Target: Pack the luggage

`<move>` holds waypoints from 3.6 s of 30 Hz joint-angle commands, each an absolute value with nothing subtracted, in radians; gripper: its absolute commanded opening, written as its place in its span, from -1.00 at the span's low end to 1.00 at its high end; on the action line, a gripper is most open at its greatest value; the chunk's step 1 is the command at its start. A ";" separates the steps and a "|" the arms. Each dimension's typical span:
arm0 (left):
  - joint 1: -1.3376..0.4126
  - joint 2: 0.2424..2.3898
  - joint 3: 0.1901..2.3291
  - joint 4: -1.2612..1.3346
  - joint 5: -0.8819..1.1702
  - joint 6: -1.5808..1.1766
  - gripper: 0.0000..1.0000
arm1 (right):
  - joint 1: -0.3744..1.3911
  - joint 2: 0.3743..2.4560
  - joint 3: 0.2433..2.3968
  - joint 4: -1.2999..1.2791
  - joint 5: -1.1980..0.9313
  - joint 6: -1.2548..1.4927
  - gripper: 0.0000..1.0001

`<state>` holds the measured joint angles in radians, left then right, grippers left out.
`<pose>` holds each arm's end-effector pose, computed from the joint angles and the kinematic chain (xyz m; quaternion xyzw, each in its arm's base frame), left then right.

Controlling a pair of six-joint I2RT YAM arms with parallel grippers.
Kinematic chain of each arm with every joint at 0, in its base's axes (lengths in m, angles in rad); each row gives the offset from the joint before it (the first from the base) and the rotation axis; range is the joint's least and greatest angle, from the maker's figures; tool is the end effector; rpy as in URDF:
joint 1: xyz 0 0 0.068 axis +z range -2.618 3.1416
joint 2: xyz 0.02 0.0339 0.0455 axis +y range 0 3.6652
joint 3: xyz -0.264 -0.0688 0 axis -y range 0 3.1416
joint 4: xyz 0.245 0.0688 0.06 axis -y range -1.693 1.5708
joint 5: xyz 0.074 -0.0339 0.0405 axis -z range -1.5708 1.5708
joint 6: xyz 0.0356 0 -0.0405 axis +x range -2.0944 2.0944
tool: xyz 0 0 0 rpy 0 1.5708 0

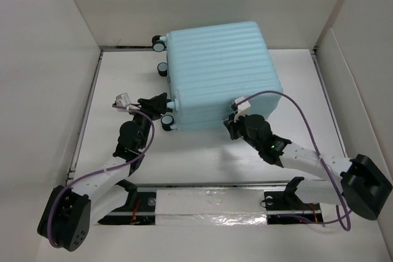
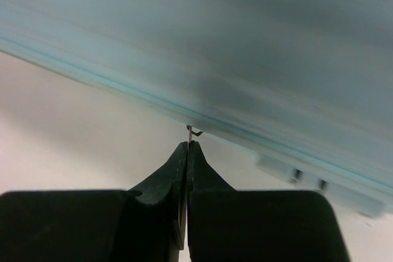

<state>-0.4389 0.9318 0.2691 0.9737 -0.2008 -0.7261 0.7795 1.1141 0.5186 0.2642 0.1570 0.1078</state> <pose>0.1807 -0.0770 0.2553 -0.1640 0.5685 -0.3930 0.7039 0.1770 0.1671 0.2272 -0.2245 0.7812 0.1909 0.5504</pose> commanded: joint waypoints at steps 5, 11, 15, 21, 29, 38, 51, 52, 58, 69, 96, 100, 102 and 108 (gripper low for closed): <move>-0.641 1.008 0.298 1.155 0.034 -0.824 -1.00 | 0.983 1.385 0.640 0.702 -0.026 0.221 -1.00; -0.759 0.890 0.334 0.974 -0.075 -0.704 -1.00 | 0.974 1.434 0.733 0.695 -0.106 0.129 -1.00; -0.769 0.815 0.373 0.812 -0.014 -0.687 -1.00 | 0.960 1.363 0.703 0.609 -0.105 0.087 -1.00; -0.781 1.044 0.371 1.047 0.173 -0.836 -1.00 | 0.830 1.067 0.532 0.453 -0.116 0.084 -1.00; -1.006 1.299 0.661 1.124 0.126 -0.811 -1.00 | 0.508 0.819 0.485 0.241 -0.376 0.032 -1.00; -0.970 1.243 0.657 1.053 0.032 -0.752 -1.00 | 0.658 0.598 0.291 0.203 -0.098 0.218 -1.00; -0.822 0.848 0.466 0.529 -0.112 -0.600 -0.11 | 0.718 0.917 0.321 0.469 -0.014 0.204 0.15; -0.810 0.848 0.460 0.531 -0.088 -0.595 -0.07 | 0.718 0.934 0.322 0.486 -0.011 0.204 0.15; -0.810 0.925 0.468 0.552 0.051 -0.557 0.10 | 0.718 1.040 0.298 0.672 -0.005 0.215 0.04; -0.801 1.031 0.497 0.653 0.185 -0.567 0.30 | 0.727 1.150 0.298 0.885 0.084 0.242 -0.53; -0.827 1.330 0.808 0.928 0.377 -0.838 -1.00 | 1.173 0.933 0.404 0.617 0.253 0.253 -1.00; -0.766 1.224 0.787 0.815 0.308 -0.836 -0.80 | 1.173 0.880 0.382 0.630 0.290 0.255 -1.00; -0.753 1.209 0.784 0.763 0.298 -0.839 -0.16 | 1.173 0.943 0.380 0.749 0.337 0.247 -1.00; -0.701 1.165 0.732 0.674 0.262 -0.832 0.86 | 1.173 1.337 0.367 1.227 0.423 0.256 -1.00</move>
